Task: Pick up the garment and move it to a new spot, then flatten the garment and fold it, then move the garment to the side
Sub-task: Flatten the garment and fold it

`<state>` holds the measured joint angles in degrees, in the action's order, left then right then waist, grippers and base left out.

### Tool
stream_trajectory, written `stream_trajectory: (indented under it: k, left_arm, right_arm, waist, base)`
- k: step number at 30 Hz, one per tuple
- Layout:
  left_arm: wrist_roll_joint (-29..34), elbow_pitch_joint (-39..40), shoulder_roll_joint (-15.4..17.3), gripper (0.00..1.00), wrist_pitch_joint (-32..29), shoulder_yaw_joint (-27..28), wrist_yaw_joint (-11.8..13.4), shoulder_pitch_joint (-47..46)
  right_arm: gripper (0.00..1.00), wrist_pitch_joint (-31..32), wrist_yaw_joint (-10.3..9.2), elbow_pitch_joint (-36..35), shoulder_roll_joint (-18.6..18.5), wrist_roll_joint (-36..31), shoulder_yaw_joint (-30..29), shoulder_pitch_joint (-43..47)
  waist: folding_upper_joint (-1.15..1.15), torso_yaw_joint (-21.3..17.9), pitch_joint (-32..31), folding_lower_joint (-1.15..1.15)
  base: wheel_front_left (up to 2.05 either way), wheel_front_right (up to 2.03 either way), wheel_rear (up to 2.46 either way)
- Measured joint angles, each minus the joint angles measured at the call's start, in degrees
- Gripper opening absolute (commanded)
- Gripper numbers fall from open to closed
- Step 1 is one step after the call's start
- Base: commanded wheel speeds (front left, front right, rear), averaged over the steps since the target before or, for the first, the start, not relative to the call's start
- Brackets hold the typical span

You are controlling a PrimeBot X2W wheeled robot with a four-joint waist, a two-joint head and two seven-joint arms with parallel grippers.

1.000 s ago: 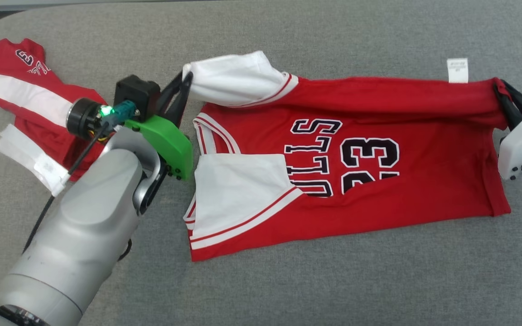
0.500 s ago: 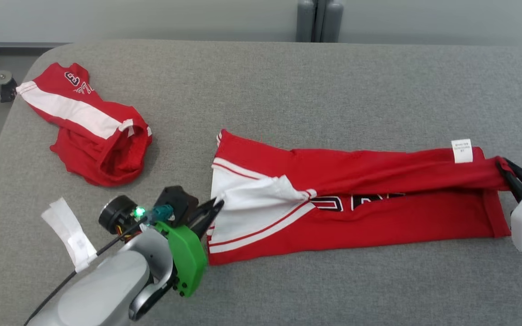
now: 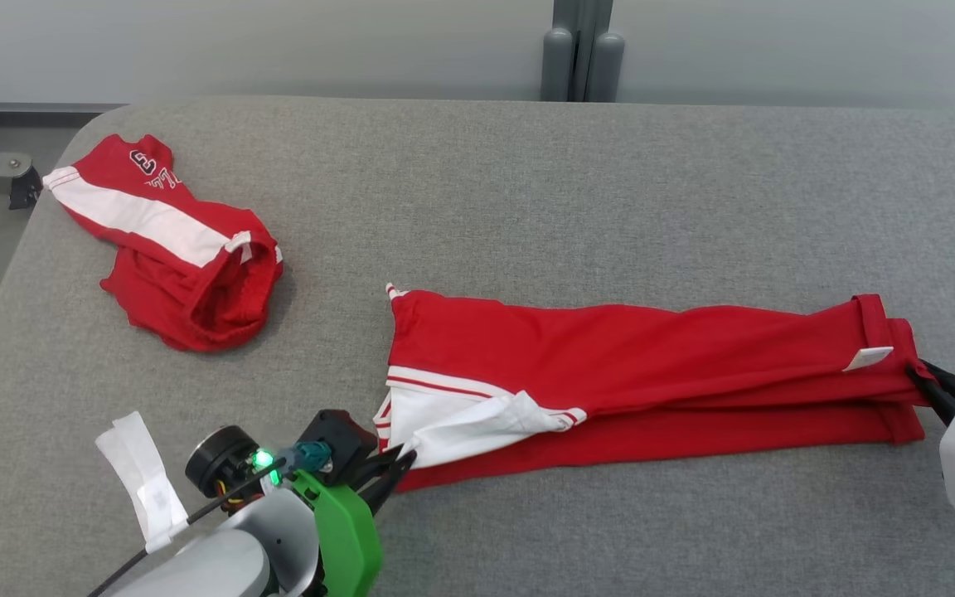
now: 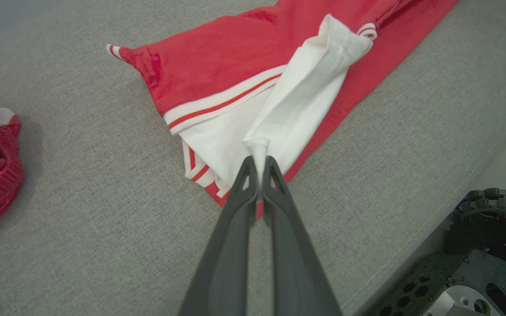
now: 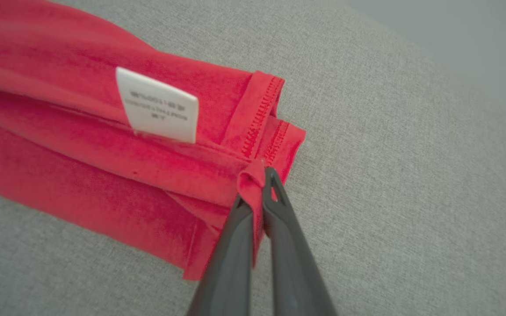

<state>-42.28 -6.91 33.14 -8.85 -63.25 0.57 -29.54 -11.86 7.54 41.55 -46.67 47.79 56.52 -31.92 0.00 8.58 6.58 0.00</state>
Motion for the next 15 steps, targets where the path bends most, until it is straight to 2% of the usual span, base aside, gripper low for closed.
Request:
stream_trajectory:
  k: [5, 6, 7, 8, 9, 10, 11, 15]
  left_arm:
    - [0.58, -0.57, -0.26, 0.00, 0.10, -1.08, 0.45, 0.85]
    - [0.74, -0.94, -0.43, 0.06, 0.25, -1.26, 0.46, 0.88]
    - [0.91, -1.31, -0.63, 0.17, 0.44, -1.44, 0.47, 0.96]
    - [1.05, -1.64, -0.85, 0.39, 0.54, -1.59, 0.49, 1.02]
    - [1.19, -2.14, -1.12, 0.49, 0.62, -1.75, 0.53, 1.09]
    - [1.32, -2.63, -1.43, 0.93, 0.77, -1.87, 0.55, 1.12]
    - [1.43, -2.94, -1.62, 1.00, 0.96, -1.91, 0.67, 1.17]
    - [1.34, -4.24, -1.94, 1.00, 1.67, -1.93, 1.04, 2.05]
  right_arm:
    - [0.00, 1.66, 0.00, -0.71, -0.86, 3.13, 3.07, -0.12]
    - [0.00, 2.25, 0.00, -0.86, -0.92, 4.04, 3.69, -0.14]
    - [0.00, 2.82, 0.00, -1.11, -0.99, 4.86, 4.36, -0.14]
    - [0.38, 3.02, 0.00, -1.23, -1.04, 5.45, 4.76, -0.15]
    - [1.00, 3.23, 0.00, -1.41, -1.18, 5.81, 5.36, -0.26]
    - [1.00, 3.74, 0.00, -1.48, -1.36, 6.62, 5.87, -0.36]
    - [1.00, 3.80, 0.00, -1.57, -1.55, 7.02, 6.27, -0.40]
    - [1.00, 5.27, -0.01, -1.58, -2.48, 9.22, 7.95, -0.68]
  waist:
    - [0.00, -0.80, -0.52, 0.00]
    - [0.00, -0.98, -0.66, 0.00]
    - [0.00, -1.16, -0.81, 0.00]
    - [0.00, -1.30, -0.91, 0.00]
    - [0.00, -1.48, -1.03, 0.00]
    - [0.00, -1.64, -1.16, 0.00]
    - [0.00, -1.76, -1.29, 0.00]
    - [0.00, -2.42, -2.04, 0.00]
  base:
    - [0.00, 0.00, 0.00]
    - [0.00, 0.00, 0.00]
    - [0.00, 0.00, 0.00]
    - [0.00, 0.00, 0.00]
    - [0.00, 0.00, 0.00]
    - [0.00, 0.00, 0.00]
    - [0.00, 0.00, 0.00]
    - [0.00, 0.00, 0.00]
